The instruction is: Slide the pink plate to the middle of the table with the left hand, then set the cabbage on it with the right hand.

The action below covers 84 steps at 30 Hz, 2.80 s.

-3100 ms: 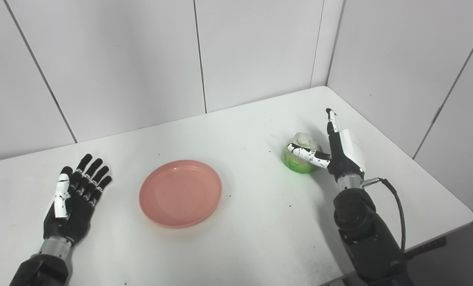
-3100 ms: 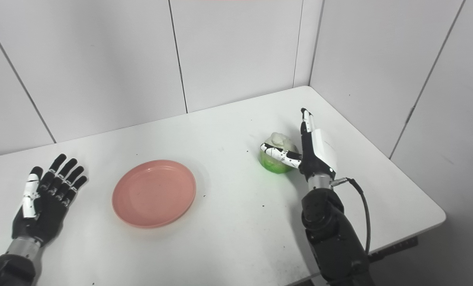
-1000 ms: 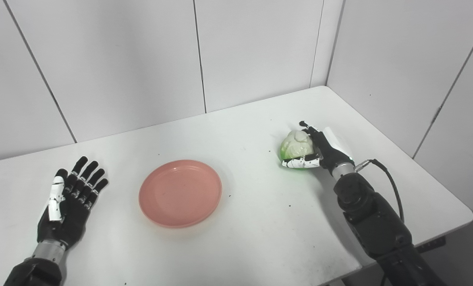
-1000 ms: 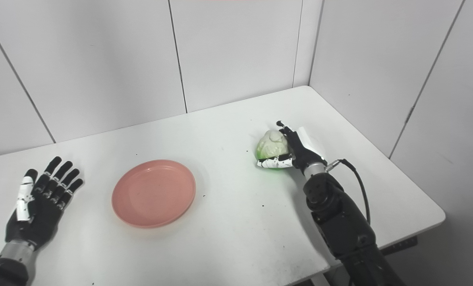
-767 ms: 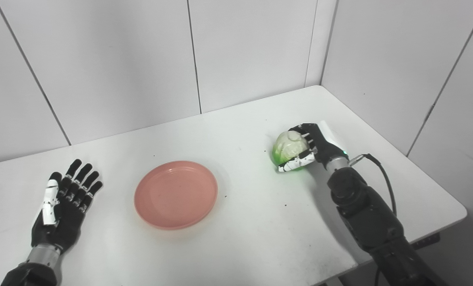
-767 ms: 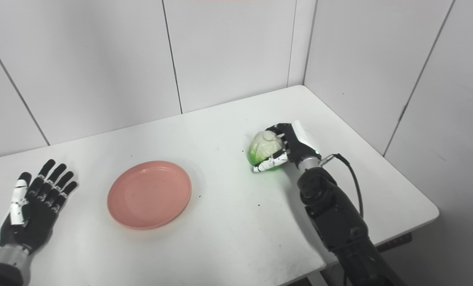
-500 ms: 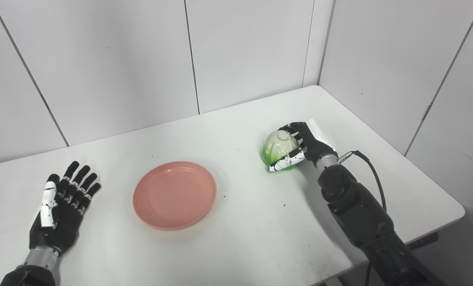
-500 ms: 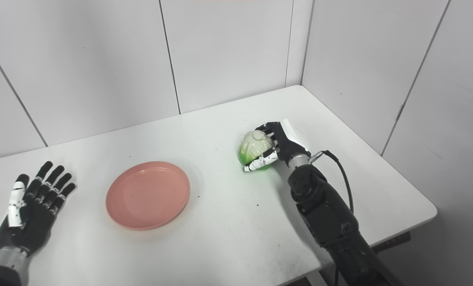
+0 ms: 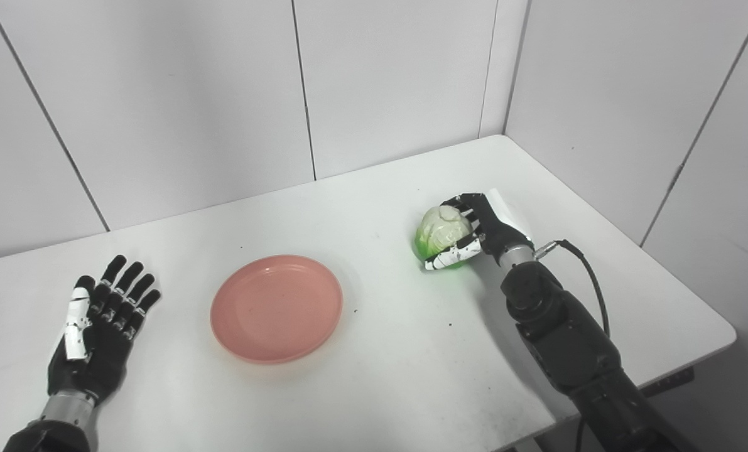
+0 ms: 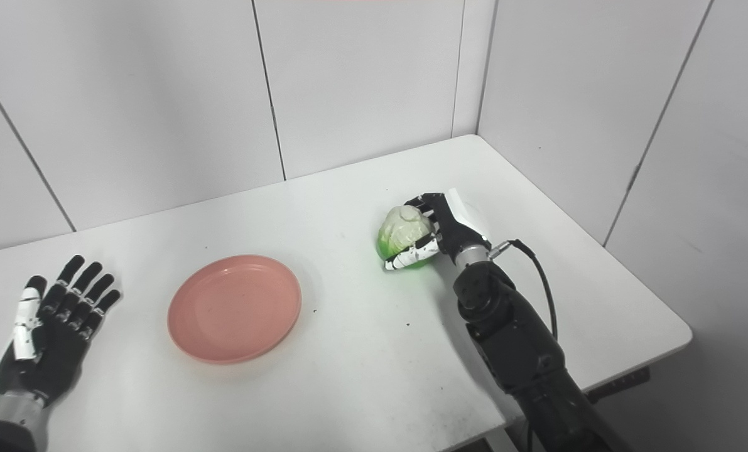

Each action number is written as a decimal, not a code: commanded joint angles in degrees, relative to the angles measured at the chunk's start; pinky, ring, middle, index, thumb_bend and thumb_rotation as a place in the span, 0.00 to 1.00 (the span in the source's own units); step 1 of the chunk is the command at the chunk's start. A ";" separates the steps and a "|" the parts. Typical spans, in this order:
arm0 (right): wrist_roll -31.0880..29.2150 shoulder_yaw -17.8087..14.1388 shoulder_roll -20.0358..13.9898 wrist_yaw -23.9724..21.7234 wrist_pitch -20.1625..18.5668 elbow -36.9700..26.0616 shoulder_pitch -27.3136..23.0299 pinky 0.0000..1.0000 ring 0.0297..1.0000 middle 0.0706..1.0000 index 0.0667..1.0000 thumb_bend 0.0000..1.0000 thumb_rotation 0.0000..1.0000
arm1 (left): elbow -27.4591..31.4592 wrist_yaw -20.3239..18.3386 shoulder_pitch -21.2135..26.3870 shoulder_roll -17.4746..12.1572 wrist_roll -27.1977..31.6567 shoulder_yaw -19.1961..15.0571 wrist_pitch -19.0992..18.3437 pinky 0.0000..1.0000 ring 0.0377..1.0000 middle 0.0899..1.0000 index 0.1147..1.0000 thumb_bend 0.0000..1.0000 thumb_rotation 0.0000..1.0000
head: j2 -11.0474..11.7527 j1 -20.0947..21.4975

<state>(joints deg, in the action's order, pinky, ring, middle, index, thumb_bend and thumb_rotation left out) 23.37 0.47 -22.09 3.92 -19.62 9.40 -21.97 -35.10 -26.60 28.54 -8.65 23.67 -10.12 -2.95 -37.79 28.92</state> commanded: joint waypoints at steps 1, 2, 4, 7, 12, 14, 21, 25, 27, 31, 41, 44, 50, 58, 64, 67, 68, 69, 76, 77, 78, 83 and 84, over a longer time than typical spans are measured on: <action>0.34 -0.20 -0.58 -0.27 0.04 -3.57 -1.57 0.34 0.40 0.41 0.49 0.52 0.00 | -0.99 1.31 -2.01 0.68 -1.00 0.95 -2.73 0.94 0.94 0.95 0.94 0.46 1.00 | 0.17 -1.01; 0.18 -0.26 -0.50 -0.44 0.34 -4.37 -1.64 0.34 0.40 0.41 0.49 0.52 0.00 | -0.75 1.48 -2.11 0.81 -1.04 1.08 -2.71 0.94 0.93 0.95 0.93 0.46 1.00 | 0.19 -1.19; -0.06 -0.24 -0.10 -0.73 0.98 -6.56 -1.84 0.34 0.40 0.41 0.49 0.52 0.00 | 0.16 2.50 -2.42 1.34 -1.29 1.37 -2.92 0.93 0.93 0.94 0.93 0.46 1.00 | 0.33 -2.34; -0.01 0.05 0.34 -1.25 0.83 -9.34 -2.13 0.35 0.38 0.44 0.51 0.52 0.00 | 1.54 4.02 -2.94 2.23 -1.78 2.13 -3.18 0.93 0.93 0.93 0.92 0.46 1.00 | 0.40 -5.70; 0.57 1.16 0.96 -2.92 -0.30 -13.92 -2.97 0.36 0.37 0.45 0.52 0.51 0.00 | 5.13 6.75 -4.20 3.93 -2.69 3.85 -4.26 0.93 0.94 0.94 0.93 0.44 1.00 | 0.30 -11.33; 0.56 1.95 1.58 -3.83 -0.04 -14.76 -3.74 0.37 0.37 0.45 0.52 0.51 0.00 | 7.22 8.38 -4.88 4.99 -3.44 4.59 -5.10 0.92 0.93 0.94 0.92 0.44 1.00 | 0.11 -14.09; 0.47 4.95 2.95 -6.28 1.79 -13.24 -6.63 0.34 0.36 0.44 0.52 0.51 0.00 | 11.09 12.21 -5.89 7.81 -5.14 6.42 -7.19 0.92 0.92 0.93 0.92 0.44 1.00 | -0.52 -21.48; 0.12 6.70 4.28 -7.08 2.85 -11.61 -8.42 0.36 0.37 0.45 0.51 0.51 0.00 | 12.19 13.45 -6.00 9.11 -5.84 7.07 -7.83 0.92 0.93 0.93 0.91 0.44 1.00 | -0.73 -23.80; -0.18 7.42 5.31 -7.36 2.93 -10.53 -9.30 0.36 0.37 0.45 0.52 0.51 0.00 | 12.39 13.94 -5.97 9.75 -6.22 7.24 -7.96 0.92 0.93 0.93 0.91 0.44 1.00 | -0.86 -24.90; -0.20 9.07 7.00 -7.48 4.82 -8.14 -10.49 0.34 0.36 0.45 0.52 0.51 0.00 | 12.58 14.68 -5.84 10.58 -6.77 7.67 -8.00 0.92 0.92 0.92 0.90 0.44 1.00 | -1.14 -26.74; 0.55 13.41 11.65 -7.95 6.55 -4.39 -12.04 0.36 0.37 0.45 0.51 0.51 0.00 | 13.69 15.31 -5.73 11.36 -7.53 9.00 -9.09 0.93 0.92 0.92 0.91 0.45 1.00 | -2.16 -27.45; 0.76 14.52 12.70 -8.12 6.74 -3.59 -12.16 0.35 0.35 0.45 0.52 0.51 0.00 | 13.97 15.29 -5.66 11.62 -7.52 8.98 -9.46 0.92 0.92 0.93 0.92 0.44 1.00 | -2.55 -27.63; 0.91 16.08 13.85 -7.96 7.81 -1.65 -12.07 0.34 0.35 0.44 0.52 0.51 0.00 | 14.47 15.93 -5.60 11.99 -7.88 9.02 -9.99 0.92 0.92 0.92 0.91 0.44 1.00 | -3.43 -27.79; 1.48 17.59 14.73 -8.01 10.32 0.97 -11.60 0.34 0.35 0.44 0.52 0.51 0.00 | 14.97 16.47 -5.64 12.24 -8.33 9.05 -10.27 0.91 0.91 0.91 0.90 0.44 1.00 | -4.19 -27.58; 2.25 19.10 14.37 -8.70 11.12 1.97 -11.24 0.35 0.36 0.45 0.52 0.51 0.00 | 16.03 16.46 -5.86 12.09 -8.27 9.11 -10.96 0.90 0.92 0.92 0.89 0.45 1.00 | -4.97 -27.11; 2.78 19.56 14.14 -9.18 11.25 2.18 -11.04 0.35 0.35 0.44 0.52 0.51 0.00 | 16.41 16.19 -5.89 12.04 -8.01 9.03 -11.17 0.90 0.92 0.93 0.90 0.45 1.00 | -5.27 -27.06; 2.93 19.64 14.11 -9.31 11.26 2.18 -10.96 0.35 0.35 0.44 0.52 0.51 0.00 | 16.57 16.16 -5.92 12.04 -7.93 8.99 -11.28 0.90 0.92 0.93 0.90 0.45 1.00 | -5.40 -26.93; 3.19 19.77 14.05 -9.36 11.22 2.22 -10.89 0.35 0.35 0.44 0.52 0.51 0.00 | 16.66 16.19 -5.93 12.04 -7.92 8.96 -11.35 0.90 0.92 0.93 0.90 0.44 1.00 | -5.40 -26.93; 6.76 20.72 13.52 -9.33 9.69 1.91 -10.52 0.34 0.35 0.43 0.53 0.51 0.00 | 17.18 16.36 -6.01 11.89 -8.08 8.91 -11.97 0.90 0.91 0.91 0.89 0.45 1.00 | -5.88 -26.65; 7.13 20.75 13.50 -9.31 9.66 1.88 -10.46 0.35 0.35 0.43 0.52 0.51 0.00 | 17.13 16.29 -6.01 11.85 -8.10 8.92 -11.92 0.90 0.91 0.91 0.89 0.44 1.00 | -5.88 -26.65; 7.69 20.93 13.40 -9.27 9.75 1.89 -10.40 0.36 0.36 0.43 0.52 0.51 0.00 | 17.09 16.11 -6.01 11.78 -8.00 8.92 -11.87 0.90 0.91 0.91 0.90 0.45 1.00 | -5.95 -26.58; 9.69 21.60 13.06 -9.49 9.35 1.90 -10.27 0.38 0.37 0.44 0.52 0.51 0.00 | 17.14 16.18 -6.02 11.78 -7.99 8.89 -12.03 0.90 0.91 0.91 0.90 0.45 1.00 | -6.07 -26.54; 9.92 21.64 13.05 -9.55 9.24 1.89 -10.26 0.38 0.37 0.44 0.52 0.51 0.00 | 17.16 16.19 -6.03 11.78 -7.99 8.90 -12.05 0.90 0.91 0.91 0.90 0.45 1.00 | -6.07 -26.54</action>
<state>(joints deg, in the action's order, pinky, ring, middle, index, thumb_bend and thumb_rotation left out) 32.09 22.10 -8.36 -5.73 -10.84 12.35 -31.08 -17.80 -11.03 22.99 3.17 16.09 -1.39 -12.61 -43.86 2.46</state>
